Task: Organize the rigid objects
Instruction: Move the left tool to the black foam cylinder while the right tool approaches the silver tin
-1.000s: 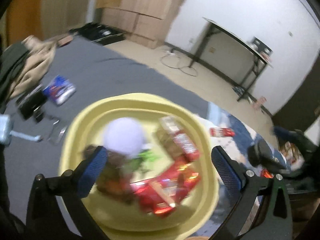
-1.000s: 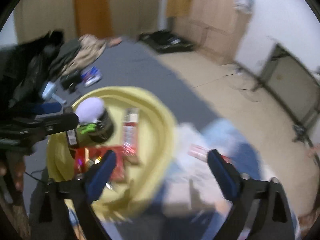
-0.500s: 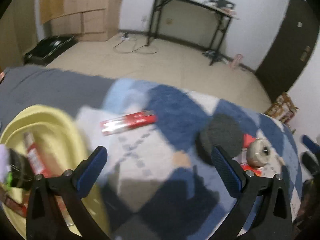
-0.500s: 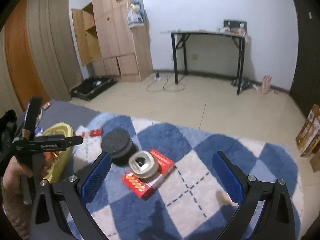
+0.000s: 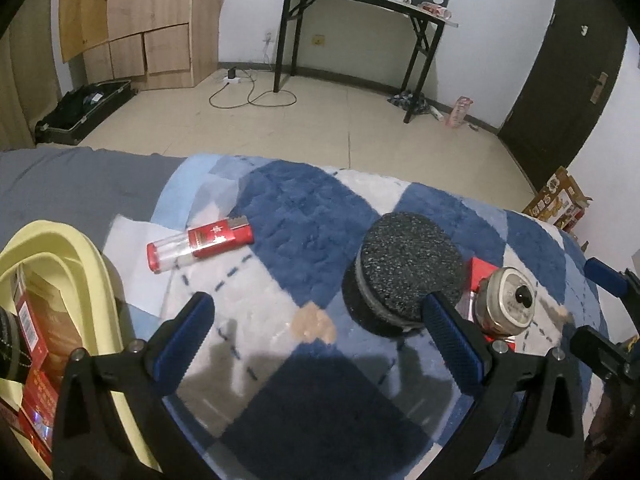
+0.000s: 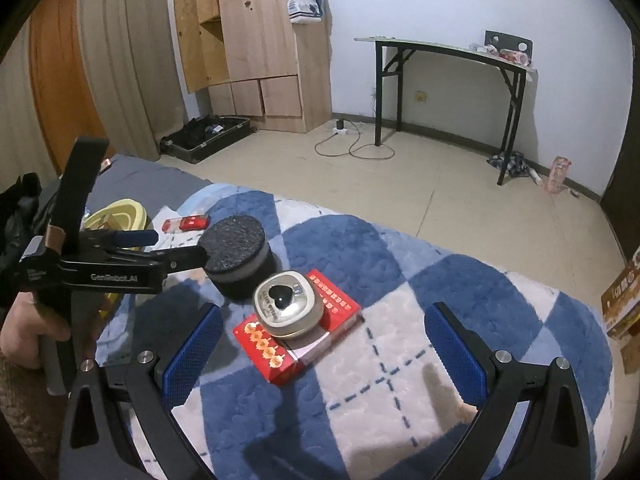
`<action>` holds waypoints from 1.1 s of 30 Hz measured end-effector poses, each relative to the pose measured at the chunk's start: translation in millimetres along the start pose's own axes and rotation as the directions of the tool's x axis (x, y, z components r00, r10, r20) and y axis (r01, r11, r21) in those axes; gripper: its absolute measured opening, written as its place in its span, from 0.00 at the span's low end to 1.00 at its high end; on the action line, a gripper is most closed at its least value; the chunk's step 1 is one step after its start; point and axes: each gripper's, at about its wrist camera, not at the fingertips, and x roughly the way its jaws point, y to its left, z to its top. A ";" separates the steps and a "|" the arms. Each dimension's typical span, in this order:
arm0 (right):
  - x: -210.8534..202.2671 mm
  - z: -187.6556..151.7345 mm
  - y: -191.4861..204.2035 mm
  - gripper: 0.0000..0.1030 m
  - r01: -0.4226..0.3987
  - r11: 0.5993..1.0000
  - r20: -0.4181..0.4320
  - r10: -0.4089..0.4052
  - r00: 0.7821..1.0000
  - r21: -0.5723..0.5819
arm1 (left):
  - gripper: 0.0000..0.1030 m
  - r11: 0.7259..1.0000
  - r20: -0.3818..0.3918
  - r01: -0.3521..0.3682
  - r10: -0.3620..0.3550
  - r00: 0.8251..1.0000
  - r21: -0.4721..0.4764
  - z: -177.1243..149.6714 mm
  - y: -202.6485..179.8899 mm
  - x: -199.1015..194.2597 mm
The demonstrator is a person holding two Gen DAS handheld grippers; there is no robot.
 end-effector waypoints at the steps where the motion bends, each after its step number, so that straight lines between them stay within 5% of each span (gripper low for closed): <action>1: -0.2 -0.2 0.4 1.00 0.000 1.000 -0.002 0.000 1.000 0.001 | 1.00 1.000 0.000 0.002 -0.002 1.000 0.004 -0.1 -1.3 -0.3; 13: 11.0 -1.5 3.9 1.00 -0.035 0.999 -0.016 0.034 0.999 -0.008 | 1.00 0.999 -0.006 0.032 -0.032 0.999 0.036 -1.0 -14.3 1.2; 18: 17.7 -6.6 7.1 0.99 -0.063 0.997 0.005 0.063 0.998 -0.045 | 1.00 0.993 0.013 0.102 -0.103 0.995 0.058 -4.2 -22.5 8.5; 26: 43.8 -15.0 19.8 0.81 -0.055 0.990 0.012 0.057 0.998 -0.127 | 1.00 0.987 0.047 0.104 -0.110 0.993 0.126 -9.6 -36.5 20.8; 33: 53.8 -14.4 20.4 0.77 -0.055 0.989 0.001 0.056 0.998 -0.139 | 1.00 0.985 0.087 0.079 -0.093 0.992 0.154 -9.6 -37.9 23.7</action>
